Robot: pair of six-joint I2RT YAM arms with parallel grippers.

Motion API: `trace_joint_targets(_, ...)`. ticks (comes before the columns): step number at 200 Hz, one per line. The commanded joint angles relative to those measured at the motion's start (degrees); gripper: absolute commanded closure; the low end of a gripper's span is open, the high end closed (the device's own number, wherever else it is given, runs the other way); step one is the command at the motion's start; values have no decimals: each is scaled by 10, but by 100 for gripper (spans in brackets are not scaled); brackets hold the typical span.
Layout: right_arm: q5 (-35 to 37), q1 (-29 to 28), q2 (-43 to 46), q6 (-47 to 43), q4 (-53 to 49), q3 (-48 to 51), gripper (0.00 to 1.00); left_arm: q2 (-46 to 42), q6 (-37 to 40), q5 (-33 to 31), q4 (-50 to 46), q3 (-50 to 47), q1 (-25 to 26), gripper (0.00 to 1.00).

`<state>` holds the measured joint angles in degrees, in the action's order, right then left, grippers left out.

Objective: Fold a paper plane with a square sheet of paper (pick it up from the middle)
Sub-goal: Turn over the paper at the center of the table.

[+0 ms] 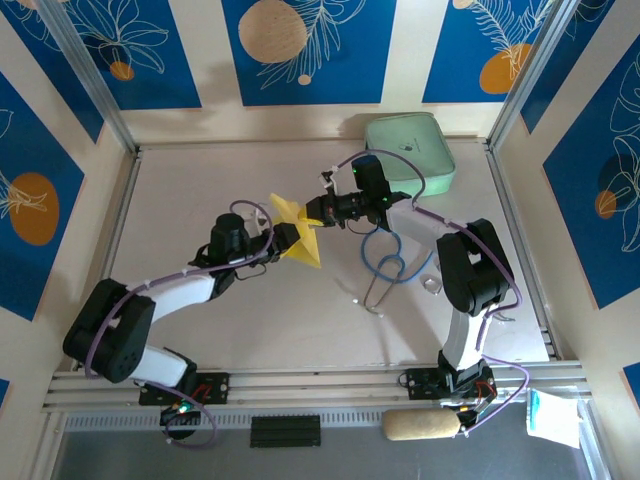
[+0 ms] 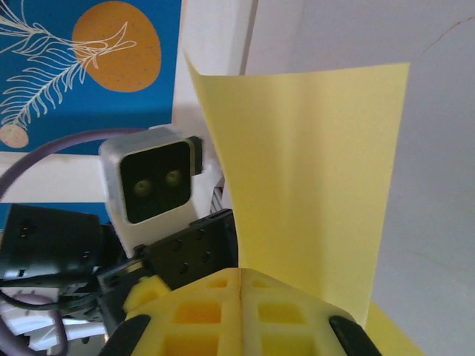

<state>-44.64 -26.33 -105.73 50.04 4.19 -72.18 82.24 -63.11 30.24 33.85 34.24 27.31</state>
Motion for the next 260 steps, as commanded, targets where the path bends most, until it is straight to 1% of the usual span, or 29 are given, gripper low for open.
trace_joint_targets(1,-33,4,16,43,35,12,95,17,-13,30,72,19,4,49)
trace_joint_targets(40,-39,8,11,62,56,19,95,30,-22,35,106,23,4,56)
trace_joint_targets(84,-40,15,9,74,61,24,95,38,-25,38,144,22,4,60)
trace_joint_targets(113,-38,19,8,77,62,25,95,36,-20,32,140,18,4,64)
trace_joint_targets(174,-40,20,9,79,64,29,91,35,-19,21,133,15,3,73)
trace_joint_targets(189,-38,21,11,78,65,33,88,35,-20,19,132,15,2,75)
trace_joint_targets(198,-33,20,15,77,63,36,84,34,-21,18,130,15,2,77)
trace_joint_targets(224,-3,26,36,57,41,43,67,29,-14,12,115,14,-1,84)
trace_joint_targets(243,42,36,57,18,-10,42,60,20,0,9,90,15,-4,86)
trace_joint_targets(260,101,47,86,-18,-47,51,57,7,22,6,46,19,-9,88)
